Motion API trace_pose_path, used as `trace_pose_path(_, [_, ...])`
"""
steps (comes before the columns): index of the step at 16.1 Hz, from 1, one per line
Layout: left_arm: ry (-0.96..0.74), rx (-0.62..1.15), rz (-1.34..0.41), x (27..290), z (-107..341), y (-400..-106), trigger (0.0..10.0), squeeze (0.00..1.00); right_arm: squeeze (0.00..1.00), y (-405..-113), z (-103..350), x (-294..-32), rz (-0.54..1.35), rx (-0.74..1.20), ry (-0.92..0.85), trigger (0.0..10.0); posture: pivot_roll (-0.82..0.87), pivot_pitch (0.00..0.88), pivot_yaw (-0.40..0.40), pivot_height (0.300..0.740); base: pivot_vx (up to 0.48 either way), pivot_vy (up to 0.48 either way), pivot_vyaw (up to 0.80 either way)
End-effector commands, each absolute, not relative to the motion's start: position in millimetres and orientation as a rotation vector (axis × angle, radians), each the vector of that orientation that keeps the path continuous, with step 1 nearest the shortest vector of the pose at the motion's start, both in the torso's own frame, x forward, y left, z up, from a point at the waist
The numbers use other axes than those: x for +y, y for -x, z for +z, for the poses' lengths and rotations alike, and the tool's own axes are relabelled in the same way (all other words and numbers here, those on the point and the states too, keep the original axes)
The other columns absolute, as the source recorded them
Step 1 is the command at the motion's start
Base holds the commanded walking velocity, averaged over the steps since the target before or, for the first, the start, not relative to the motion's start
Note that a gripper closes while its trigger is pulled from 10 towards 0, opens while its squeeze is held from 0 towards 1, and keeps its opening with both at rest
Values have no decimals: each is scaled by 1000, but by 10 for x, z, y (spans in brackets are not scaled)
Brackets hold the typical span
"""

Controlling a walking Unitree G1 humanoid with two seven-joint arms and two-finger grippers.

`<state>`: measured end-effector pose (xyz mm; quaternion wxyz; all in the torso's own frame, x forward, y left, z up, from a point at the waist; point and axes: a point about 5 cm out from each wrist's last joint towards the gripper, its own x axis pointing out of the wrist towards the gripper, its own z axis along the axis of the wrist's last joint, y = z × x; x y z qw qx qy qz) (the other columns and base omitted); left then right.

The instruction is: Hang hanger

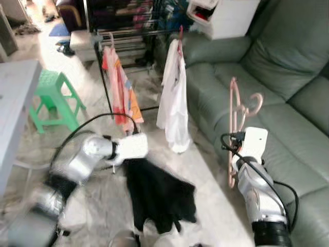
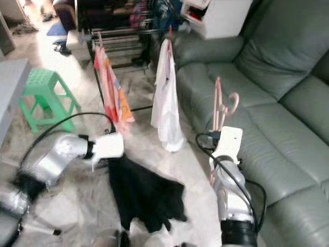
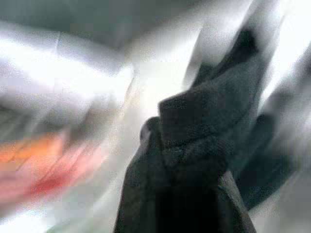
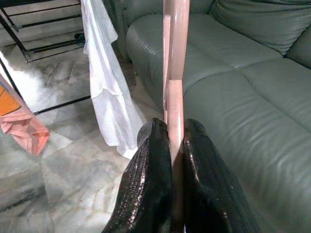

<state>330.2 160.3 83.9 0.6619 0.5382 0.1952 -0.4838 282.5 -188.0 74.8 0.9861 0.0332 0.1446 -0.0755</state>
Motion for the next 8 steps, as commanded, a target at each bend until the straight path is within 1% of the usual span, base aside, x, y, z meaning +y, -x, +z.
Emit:
trace_pose_path(1, [-1368,208,-907,1530,1169,-3566,10000,0,0,-2843,766,-1864,-147,280,-68,10000,-29,0,15,740,0,0,0])
trace_pose_path(2, [-1318,78,-817,1418,1323,-3653,10000,0,0,-2837,764,-1860,-143,281,-64,10000,-33,0,16,740,0,0,0])
trace_pose_path(3, [-1173,-57,-696,1291,1559,-3746,10000,0,0,-2830,764,-1869,-144,280,-60,10000,-33,0,16,740,0,0,0])
trace_pose_path(4, [-982,-158,-575,1218,1777,-3806,10000,0,0,-2823,762,-1895,-147,281,-58,10000,-35,0,12,740,0,0,0])
trace_pose_path(5, [-928,-188,-546,1198,1840,-3814,10000,0,0,-2838,769,-1917,-148,280,-54,10000,-36,0,8,740,0,0,0])
trace_pose_path(6, [-914,-179,-555,1196,1796,-3841,10000,0,0,-2874,801,-1923,-142,270,-51,10000,-36,0,8,740,0,0,0])
trace_pose_path(7, [-917,-168,-559,1195,1742,-3844,10000,0,0,-2906,841,-1898,-107,254,-63,10000,-35,0,5,740,0,0,0])
trace_pose_path(8, [-921,-172,-539,1207,1707,-3850,10000,0,0,-2939,886,-1846,-31,240,-60,10000,-35,0,5,740,0,0,0])
